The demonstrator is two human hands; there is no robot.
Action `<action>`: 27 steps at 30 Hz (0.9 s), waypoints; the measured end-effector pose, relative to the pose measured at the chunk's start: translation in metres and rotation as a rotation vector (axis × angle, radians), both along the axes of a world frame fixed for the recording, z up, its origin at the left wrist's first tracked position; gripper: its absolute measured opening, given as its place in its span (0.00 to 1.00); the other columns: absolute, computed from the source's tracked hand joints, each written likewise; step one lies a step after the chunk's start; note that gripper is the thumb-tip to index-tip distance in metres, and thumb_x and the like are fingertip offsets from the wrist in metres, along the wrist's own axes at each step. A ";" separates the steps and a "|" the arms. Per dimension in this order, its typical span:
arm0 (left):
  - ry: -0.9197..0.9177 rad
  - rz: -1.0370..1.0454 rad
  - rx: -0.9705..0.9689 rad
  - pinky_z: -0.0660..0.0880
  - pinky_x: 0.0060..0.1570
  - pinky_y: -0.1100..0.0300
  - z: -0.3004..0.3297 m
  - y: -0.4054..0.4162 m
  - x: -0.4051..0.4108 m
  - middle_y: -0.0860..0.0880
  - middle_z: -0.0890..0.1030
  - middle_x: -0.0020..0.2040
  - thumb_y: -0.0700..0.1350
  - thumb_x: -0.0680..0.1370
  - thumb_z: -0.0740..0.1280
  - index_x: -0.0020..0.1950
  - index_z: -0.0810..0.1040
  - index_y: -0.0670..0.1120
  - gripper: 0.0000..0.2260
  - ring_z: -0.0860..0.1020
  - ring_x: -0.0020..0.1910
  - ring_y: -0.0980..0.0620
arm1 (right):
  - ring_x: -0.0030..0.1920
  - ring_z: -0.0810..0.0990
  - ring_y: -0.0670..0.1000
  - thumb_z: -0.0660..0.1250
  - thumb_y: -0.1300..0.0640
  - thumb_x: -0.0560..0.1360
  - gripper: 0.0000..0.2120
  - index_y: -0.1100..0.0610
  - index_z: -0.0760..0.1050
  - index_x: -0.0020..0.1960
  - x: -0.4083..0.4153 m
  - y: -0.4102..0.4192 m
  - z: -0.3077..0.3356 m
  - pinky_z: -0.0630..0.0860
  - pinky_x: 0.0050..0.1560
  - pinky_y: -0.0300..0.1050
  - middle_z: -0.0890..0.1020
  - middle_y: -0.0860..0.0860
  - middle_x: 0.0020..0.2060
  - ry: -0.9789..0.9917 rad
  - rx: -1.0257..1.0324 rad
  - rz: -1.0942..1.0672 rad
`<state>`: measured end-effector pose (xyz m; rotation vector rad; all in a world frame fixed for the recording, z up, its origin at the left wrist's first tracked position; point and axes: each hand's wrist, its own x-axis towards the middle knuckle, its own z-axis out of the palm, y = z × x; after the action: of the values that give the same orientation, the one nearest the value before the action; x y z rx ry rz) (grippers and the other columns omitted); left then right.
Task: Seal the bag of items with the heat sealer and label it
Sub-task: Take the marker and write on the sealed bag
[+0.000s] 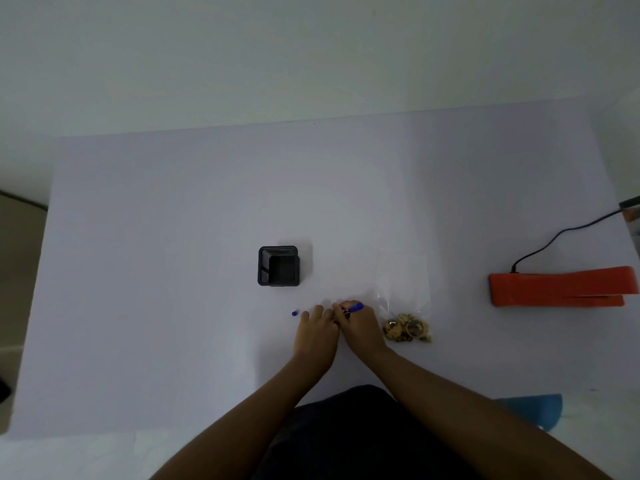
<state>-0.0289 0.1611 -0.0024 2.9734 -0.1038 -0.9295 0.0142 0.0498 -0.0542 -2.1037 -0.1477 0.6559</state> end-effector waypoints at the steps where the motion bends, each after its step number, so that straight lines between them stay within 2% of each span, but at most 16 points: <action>1: 0.001 0.002 0.003 0.67 0.62 0.48 0.000 0.000 0.000 0.45 0.76 0.63 0.46 0.79 0.66 0.67 0.74 0.44 0.16 0.70 0.62 0.44 | 0.34 0.78 0.52 0.61 0.56 0.83 0.16 0.59 0.76 0.38 0.001 0.000 0.001 0.74 0.38 0.45 0.79 0.55 0.33 -0.003 -0.002 0.000; 9: -0.004 0.005 0.008 0.66 0.63 0.48 0.000 -0.003 0.002 0.45 0.76 0.63 0.47 0.80 0.64 0.66 0.75 0.44 0.15 0.70 0.63 0.45 | 0.30 0.75 0.51 0.61 0.58 0.83 0.17 0.57 0.73 0.35 0.003 0.001 0.004 0.68 0.33 0.35 0.76 0.52 0.29 -0.003 -0.015 -0.001; 13: 0.006 0.020 0.012 0.67 0.61 0.49 0.001 -0.004 0.005 0.46 0.78 0.60 0.47 0.80 0.64 0.62 0.77 0.44 0.13 0.71 0.61 0.45 | 0.30 0.77 0.54 0.61 0.58 0.82 0.17 0.60 0.74 0.35 0.003 0.000 0.000 0.71 0.33 0.42 0.77 0.55 0.29 0.018 -0.023 -0.019; 15: 0.013 0.026 0.020 0.68 0.61 0.48 0.001 -0.005 0.007 0.45 0.78 0.59 0.47 0.80 0.64 0.62 0.77 0.44 0.13 0.71 0.61 0.45 | 0.30 0.76 0.52 0.61 0.58 0.82 0.17 0.60 0.74 0.35 0.005 -0.001 -0.001 0.70 0.33 0.40 0.77 0.54 0.29 0.013 -0.048 -0.013; 19: 0.027 0.023 0.035 0.68 0.61 0.49 0.000 -0.006 0.008 0.45 0.77 0.60 0.46 0.80 0.64 0.63 0.76 0.43 0.13 0.71 0.61 0.45 | 0.32 0.78 0.54 0.62 0.56 0.82 0.17 0.61 0.75 0.36 0.004 -0.002 -0.007 0.73 0.35 0.45 0.79 0.56 0.31 0.042 -0.050 -0.031; 24: 0.045 0.018 0.052 0.68 0.62 0.49 0.000 -0.008 0.010 0.44 0.77 0.60 0.43 0.79 0.65 0.63 0.76 0.43 0.13 0.71 0.62 0.45 | 0.28 0.73 0.46 0.61 0.54 0.82 0.17 0.58 0.74 0.35 0.004 0.000 -0.018 0.66 0.32 0.33 0.75 0.50 0.28 0.044 -0.128 -0.010; 27: 0.046 0.021 0.049 0.67 0.63 0.49 0.001 -0.009 0.011 0.44 0.77 0.61 0.43 0.80 0.64 0.63 0.76 0.43 0.13 0.71 0.62 0.45 | 0.28 0.73 0.44 0.61 0.54 0.81 0.17 0.58 0.75 0.36 0.006 -0.001 -0.021 0.67 0.32 0.33 0.76 0.50 0.29 0.051 -0.131 -0.009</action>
<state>-0.0175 0.1525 -0.0013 2.9893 -0.0492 -1.0121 0.0199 0.0492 -0.0747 -2.2097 -0.0685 0.7308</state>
